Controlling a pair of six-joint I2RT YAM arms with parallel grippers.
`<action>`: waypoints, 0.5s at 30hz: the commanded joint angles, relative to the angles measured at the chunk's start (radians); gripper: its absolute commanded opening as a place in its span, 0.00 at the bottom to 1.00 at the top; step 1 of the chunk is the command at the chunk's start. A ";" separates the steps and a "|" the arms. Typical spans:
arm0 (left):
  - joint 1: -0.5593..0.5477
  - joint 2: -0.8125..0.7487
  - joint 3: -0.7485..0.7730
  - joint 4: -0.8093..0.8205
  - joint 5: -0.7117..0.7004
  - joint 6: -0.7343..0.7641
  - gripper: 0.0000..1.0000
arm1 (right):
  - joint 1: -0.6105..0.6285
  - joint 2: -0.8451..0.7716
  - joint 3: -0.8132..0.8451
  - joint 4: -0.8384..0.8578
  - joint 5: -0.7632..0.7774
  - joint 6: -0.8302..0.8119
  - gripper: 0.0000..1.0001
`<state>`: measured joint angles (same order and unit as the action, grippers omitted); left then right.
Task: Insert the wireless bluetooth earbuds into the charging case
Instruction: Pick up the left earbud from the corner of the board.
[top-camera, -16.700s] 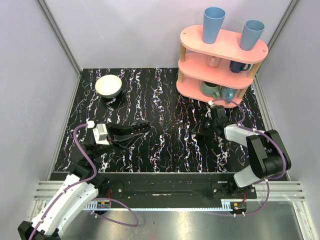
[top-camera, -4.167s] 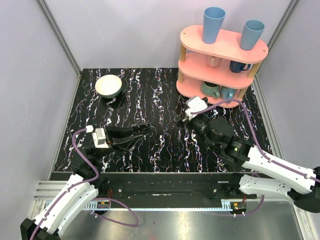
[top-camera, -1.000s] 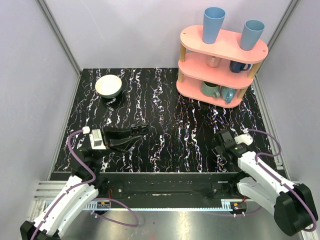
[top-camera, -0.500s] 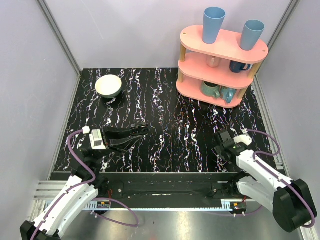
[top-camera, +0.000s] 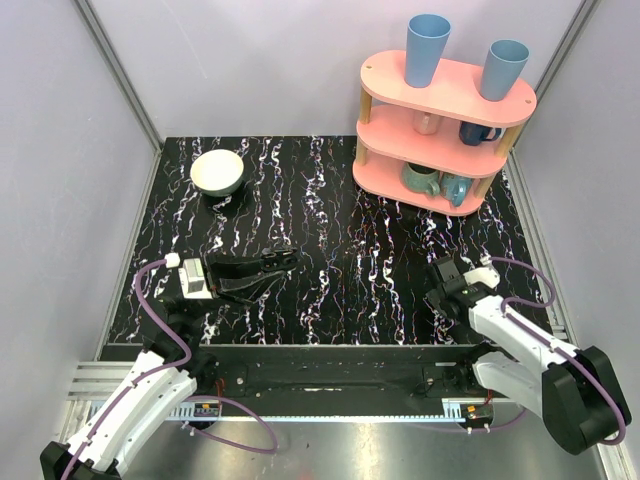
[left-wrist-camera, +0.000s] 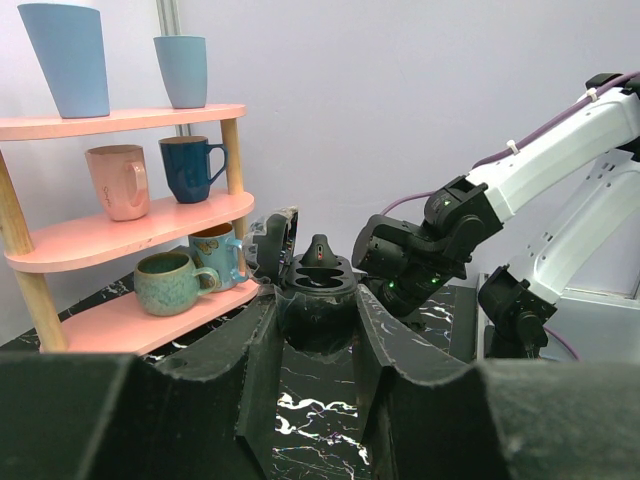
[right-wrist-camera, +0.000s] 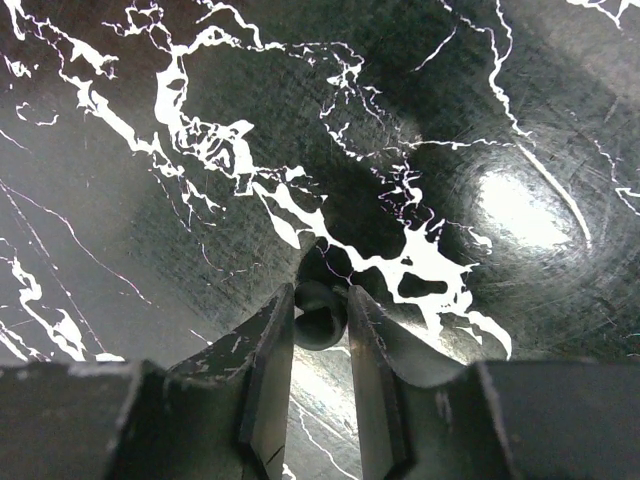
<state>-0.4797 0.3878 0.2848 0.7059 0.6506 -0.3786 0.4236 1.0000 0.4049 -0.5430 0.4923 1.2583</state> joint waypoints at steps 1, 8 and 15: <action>0.000 -0.009 0.014 0.052 0.001 -0.006 0.00 | -0.008 0.014 0.002 0.043 -0.004 -0.019 0.34; 0.000 -0.010 0.014 0.050 -0.003 -0.006 0.00 | -0.008 0.017 -0.009 0.078 -0.020 -0.034 0.31; 0.000 -0.009 0.016 0.047 -0.005 -0.006 0.00 | -0.008 0.025 -0.009 0.103 -0.023 -0.054 0.20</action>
<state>-0.4797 0.3878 0.2848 0.7059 0.6506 -0.3786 0.4232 1.0130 0.3977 -0.4747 0.4675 1.2228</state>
